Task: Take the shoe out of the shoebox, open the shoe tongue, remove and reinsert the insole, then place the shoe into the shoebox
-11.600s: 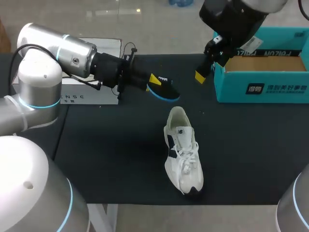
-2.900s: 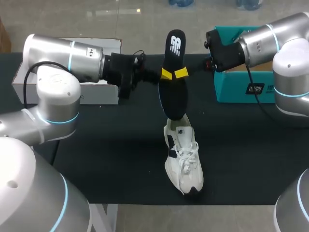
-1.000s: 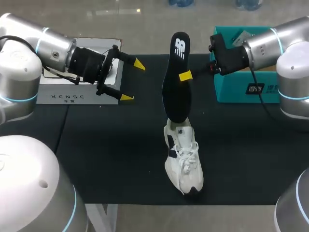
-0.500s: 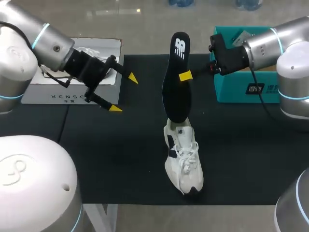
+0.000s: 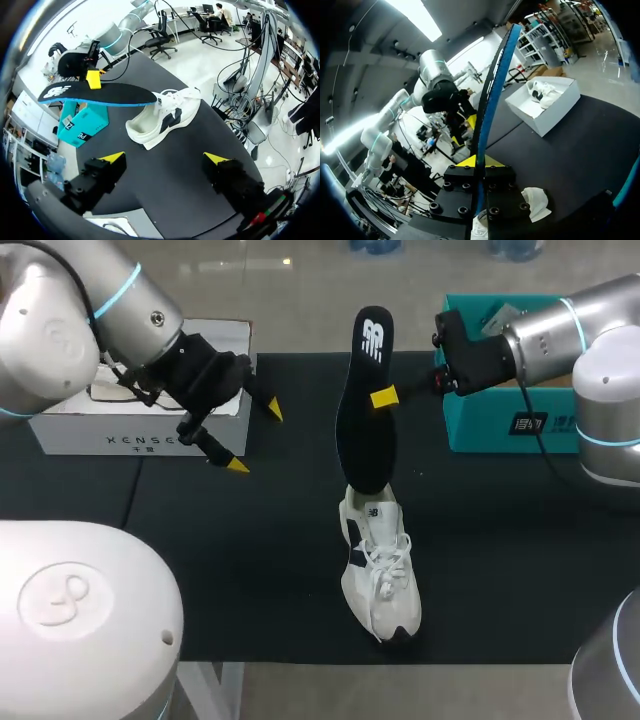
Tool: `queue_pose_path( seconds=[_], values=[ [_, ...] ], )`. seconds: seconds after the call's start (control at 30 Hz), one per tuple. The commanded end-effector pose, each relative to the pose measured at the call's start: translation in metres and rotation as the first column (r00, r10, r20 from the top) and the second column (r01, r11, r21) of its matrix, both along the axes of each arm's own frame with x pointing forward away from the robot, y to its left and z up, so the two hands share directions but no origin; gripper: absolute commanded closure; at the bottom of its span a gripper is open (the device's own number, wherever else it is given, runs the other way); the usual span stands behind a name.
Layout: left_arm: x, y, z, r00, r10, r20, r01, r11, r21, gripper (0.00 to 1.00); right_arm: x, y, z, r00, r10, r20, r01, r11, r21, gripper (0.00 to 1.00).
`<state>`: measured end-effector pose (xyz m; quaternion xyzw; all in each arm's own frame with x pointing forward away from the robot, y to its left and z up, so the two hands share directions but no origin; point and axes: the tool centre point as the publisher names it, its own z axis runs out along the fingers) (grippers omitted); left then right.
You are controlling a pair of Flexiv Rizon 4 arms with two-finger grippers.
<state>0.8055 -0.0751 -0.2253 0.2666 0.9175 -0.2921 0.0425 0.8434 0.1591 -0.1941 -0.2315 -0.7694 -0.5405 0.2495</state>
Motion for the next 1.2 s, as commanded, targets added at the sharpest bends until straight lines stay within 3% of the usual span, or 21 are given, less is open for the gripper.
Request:
queue_pose_path(
  seconds=[0.03,0.5,0.77,1.2],
  values=[
    [0.003,-0.011,0.002,1.0,0.024,0.019,-0.025,0.995,0.101,0.0,-0.001,0.001,-0.001,1.0,-0.002,0.001,0.002,1.0,-0.001,1.0],
    [-0.006,0.03,-0.027,0.986,0.129,-0.101,-0.122,0.99,0.075,0.0,-0.001,0.001,-0.001,1.0,-0.002,0.001,0.002,1.0,-0.001,1.0],
    [-0.03,0.05,-0.035,0.951,0.266,-0.159,-0.234,0.953,0.195,0.0,-0.001,0.001,-0.001,1.0,-0.002,0.001,0.002,1.0,-0.001,1.0],
    [-0.039,0.057,-0.041,0.942,0.285,-0.179,-0.248,0.947,0.202,0.0,0.0,-0.001,-0.001,1.0,-0.001,0.001,0.001,1.0,-0.01,1.0]
  ],
)
